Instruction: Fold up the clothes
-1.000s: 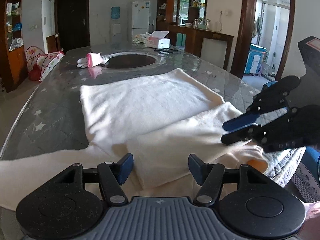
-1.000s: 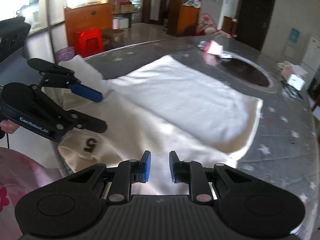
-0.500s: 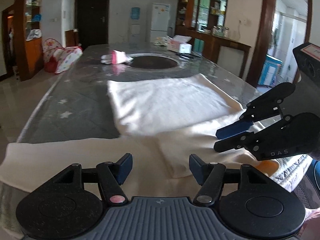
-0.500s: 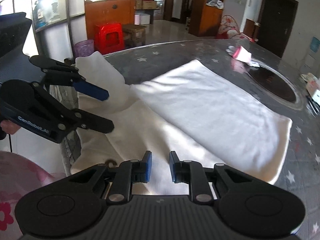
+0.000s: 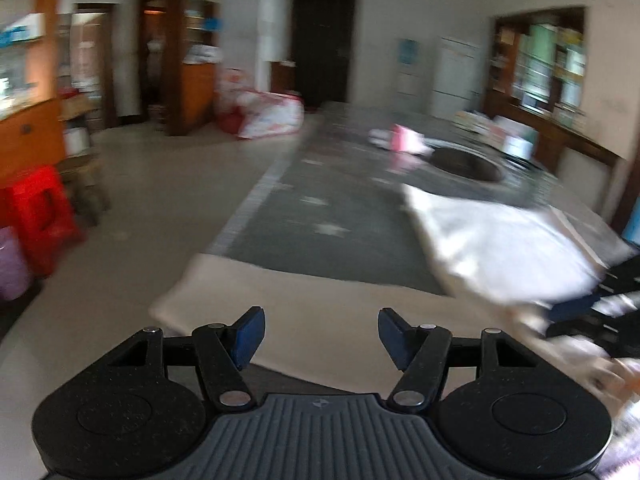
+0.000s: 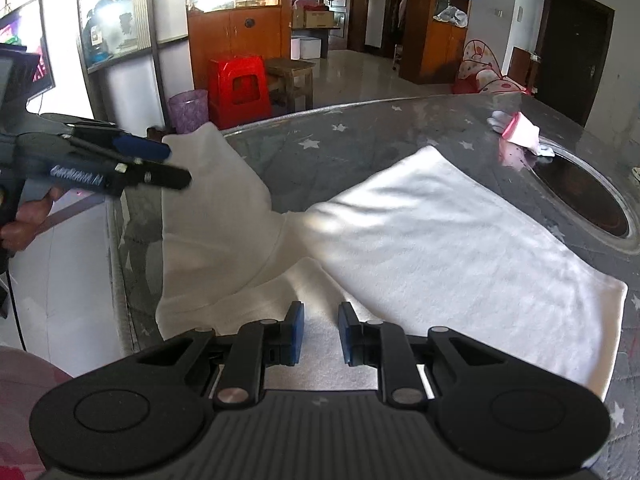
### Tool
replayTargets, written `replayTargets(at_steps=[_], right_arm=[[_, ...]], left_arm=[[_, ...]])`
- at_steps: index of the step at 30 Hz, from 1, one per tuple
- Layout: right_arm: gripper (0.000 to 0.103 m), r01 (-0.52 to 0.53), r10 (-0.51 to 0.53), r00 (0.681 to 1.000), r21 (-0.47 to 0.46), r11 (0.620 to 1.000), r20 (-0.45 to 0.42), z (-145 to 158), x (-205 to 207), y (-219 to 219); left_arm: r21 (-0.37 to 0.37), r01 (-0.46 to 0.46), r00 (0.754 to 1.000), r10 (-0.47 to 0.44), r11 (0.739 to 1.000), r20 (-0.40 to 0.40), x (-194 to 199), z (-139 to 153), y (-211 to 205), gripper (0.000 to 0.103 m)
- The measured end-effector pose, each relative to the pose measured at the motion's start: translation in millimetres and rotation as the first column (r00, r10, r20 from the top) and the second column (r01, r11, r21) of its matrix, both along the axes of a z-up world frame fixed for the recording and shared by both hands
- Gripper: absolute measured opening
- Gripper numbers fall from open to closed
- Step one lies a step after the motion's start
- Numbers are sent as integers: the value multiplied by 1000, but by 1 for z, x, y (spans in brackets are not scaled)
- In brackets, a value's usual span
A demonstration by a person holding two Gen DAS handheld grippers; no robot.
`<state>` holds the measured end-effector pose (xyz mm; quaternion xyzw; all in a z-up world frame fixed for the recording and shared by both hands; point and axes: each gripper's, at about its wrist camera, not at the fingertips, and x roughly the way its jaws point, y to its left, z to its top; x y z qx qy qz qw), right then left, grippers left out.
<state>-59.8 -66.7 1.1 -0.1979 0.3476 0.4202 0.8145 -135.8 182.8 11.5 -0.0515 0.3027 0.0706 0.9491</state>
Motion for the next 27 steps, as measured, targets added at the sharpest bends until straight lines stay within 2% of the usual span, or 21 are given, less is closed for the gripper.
replayTargets(at_steps=[3,6,11,14,15,17,24,27], right_arm=[[18,-2,2,1000,2,1000,4,2,-3,-2],[18,-1,1,1000,5,1000,6,5,-6,-4],[18,8,-8,1000,13,1000,11,9,-11,-8],[19,17,-17,1000,22,1000,13,12,-13,-11],[19,20,-21,1000,25,999,13,13,-14,-12],[19,28,-28,1000,30,999,14,13,-15,-15],[19,54,-55,998,41,998,12,13,-15,-21],[19,70,-71,997,52,996,13,14,-16,-26]], left_arm=[[9,-154,988,154,988,5,1,-1,25,69],[-16,-248,969,248,969,-8,5,-5,45,70],[-27,-293,956,292,956,-39,15,-16,61,70],[-74,-284,958,281,956,-56,17,-21,67,67],[-90,-281,959,276,955,-62,17,-22,69,58],[-116,-285,958,280,952,-59,17,-24,71,51],[-120,-308,951,305,944,-47,11,-19,78,10],[-132,-286,958,286,949,-17,8,-9,74,9]])
